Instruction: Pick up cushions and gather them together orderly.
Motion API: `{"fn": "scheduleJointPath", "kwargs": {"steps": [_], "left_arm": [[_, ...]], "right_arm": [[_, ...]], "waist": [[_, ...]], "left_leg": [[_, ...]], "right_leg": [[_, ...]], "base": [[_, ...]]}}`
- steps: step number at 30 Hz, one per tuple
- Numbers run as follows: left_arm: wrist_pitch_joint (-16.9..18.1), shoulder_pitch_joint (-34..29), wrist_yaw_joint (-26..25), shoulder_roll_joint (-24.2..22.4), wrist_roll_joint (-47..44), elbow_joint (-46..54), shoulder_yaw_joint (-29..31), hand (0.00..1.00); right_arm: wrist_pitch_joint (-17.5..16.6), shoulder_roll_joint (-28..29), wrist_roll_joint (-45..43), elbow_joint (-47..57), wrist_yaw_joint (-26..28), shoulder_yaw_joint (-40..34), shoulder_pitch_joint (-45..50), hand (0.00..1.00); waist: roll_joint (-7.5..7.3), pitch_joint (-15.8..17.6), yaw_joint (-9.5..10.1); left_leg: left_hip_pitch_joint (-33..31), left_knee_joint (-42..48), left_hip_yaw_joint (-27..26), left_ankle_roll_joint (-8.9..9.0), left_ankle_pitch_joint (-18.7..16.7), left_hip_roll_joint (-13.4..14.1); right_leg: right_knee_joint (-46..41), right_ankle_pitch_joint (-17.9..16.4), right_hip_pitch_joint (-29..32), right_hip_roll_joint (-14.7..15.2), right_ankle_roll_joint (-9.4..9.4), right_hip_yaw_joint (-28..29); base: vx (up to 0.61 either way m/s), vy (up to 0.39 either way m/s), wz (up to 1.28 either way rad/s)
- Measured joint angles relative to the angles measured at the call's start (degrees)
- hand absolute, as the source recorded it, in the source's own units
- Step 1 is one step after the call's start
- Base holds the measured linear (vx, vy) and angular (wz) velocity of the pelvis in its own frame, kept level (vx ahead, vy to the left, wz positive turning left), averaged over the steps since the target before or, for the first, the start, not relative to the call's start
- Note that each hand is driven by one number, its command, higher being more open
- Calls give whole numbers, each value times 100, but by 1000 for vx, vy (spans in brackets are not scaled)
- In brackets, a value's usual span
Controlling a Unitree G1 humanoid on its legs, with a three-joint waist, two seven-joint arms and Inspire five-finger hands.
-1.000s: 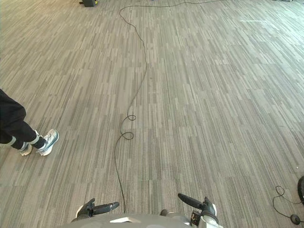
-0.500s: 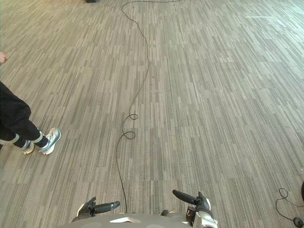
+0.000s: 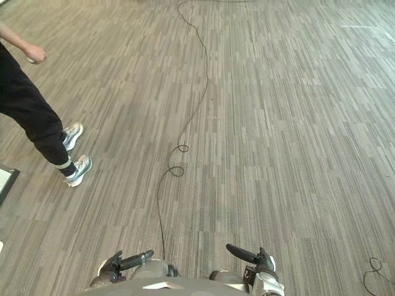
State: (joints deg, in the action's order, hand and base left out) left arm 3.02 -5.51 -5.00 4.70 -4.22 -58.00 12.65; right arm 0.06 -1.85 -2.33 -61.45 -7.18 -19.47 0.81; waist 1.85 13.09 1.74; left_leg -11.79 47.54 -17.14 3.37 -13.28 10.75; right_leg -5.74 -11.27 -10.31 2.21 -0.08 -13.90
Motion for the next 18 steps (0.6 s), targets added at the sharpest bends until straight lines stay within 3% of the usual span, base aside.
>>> {"fn": "scheduleJointPath", "kwargs": {"steps": [3,4,5,6,7,9,12,13,14,15,16,17,18], "left_arm": [[33,16,-7,10,-125,48,3,100],[51,21,4,14,-180,54,4,100],[68,25,-3,12,-205,56,7,100],[68,30,-12,-3,-207,54,7,100],[62,44,-50,46,-201,46,0,100],[66,172,-120,70,-196,53,7,100],[41,194,-170,130,-192,45,78,100],[27,177,-161,130,-179,40,110,100],[14,163,-162,106,-173,30,101,100],[5,154,-149,142,-159,17,65,100],[4,152,-145,190,-154,-2,10,100],[2,155,-143,274,-142,-69,-99,100],[-31,140,-159,340,-131,-97,-165,100]], "right_arm": [[-4,-17,2,-14,-62,1,2,100],[-2,-35,4,-16,-80,29,6,100],[6,-66,2,-21,-113,32,8,100],[13,-75,0,-24,-126,35,8,100],[32,-45,0,-24,-175,81,-2,100],[40,73,1,-17,-160,154,-28,100],[30,215,8,-15,-160,151,-18,100],[10,237,12,-17,-160,141,18,100],[-19,207,27,-29,-155,128,28,100],[-49,208,55,-34,-153,94,24,100],[-48,212,79,-46,-154,92,22,100],[-33,225,103,-61,-139,93,47,100],[-22,198,108,-58,-138,93,15,100]], "waist": [[-45,16,20],[-84,17,23],[-87,16,24],[-84,18,27],[-173,-14,98],[-246,0,117],[-417,-66,189],[-441,-133,208],[-387,-197,218],[-447,-247,219],[-484,-256,219],[-569,-268,203],[-609,-229,158]], "left_leg": [[-226,-781,30,-57,-138,23],[-316,-1462,60,-7,-85,-67],[-377,-2379,98,68,217,-174],[-370,-2645,91,74,574,-210],[-199,-2975,-115,-197,1060,-445],[-343,-2749,-143,-342,922,-468],[-428,-1887,-251,-547,357,-400],[-409,-1778,-251,-538,203,-401],[-306,-1816,-247,-493,-94,-384],[-209,-1881,-325,-498,-270,-405],[-134,-1921,-369,-520,-304,-447],[50,-1995,-438,-544,-348,-542],[407,-2120,-521,-591,-446,-661]], "right_leg": [[-171,-126,56,226,140,0],[-248,-202,106,401,260,10],[-283,-293,130,585,415,46],[-283,-326,123,650,491,66],[-212,-342,111,866,584,140],[-124,-163,117,812,480,189],[-72,149,-91,898,573,366],[-227,149,-60,920,573,424],[-659,124,126,915,612,514],[-1664,-22,584,1054,828,663],[-2234,-34,854,1148,854,743],[-3238,128,1311,1322,951,883],[-4383,540,1755,1550,961,918]], "base": [[-3,108,5],[141,245,0],[244,392,-3],[338,453,-15],[299,320,-12],[262,179,-8],[326,214,-16],[279,214,-24],[269,208,-32],[320,248,-30],[261,198,-21],[296,157,-17],[259,91,-18]]}}
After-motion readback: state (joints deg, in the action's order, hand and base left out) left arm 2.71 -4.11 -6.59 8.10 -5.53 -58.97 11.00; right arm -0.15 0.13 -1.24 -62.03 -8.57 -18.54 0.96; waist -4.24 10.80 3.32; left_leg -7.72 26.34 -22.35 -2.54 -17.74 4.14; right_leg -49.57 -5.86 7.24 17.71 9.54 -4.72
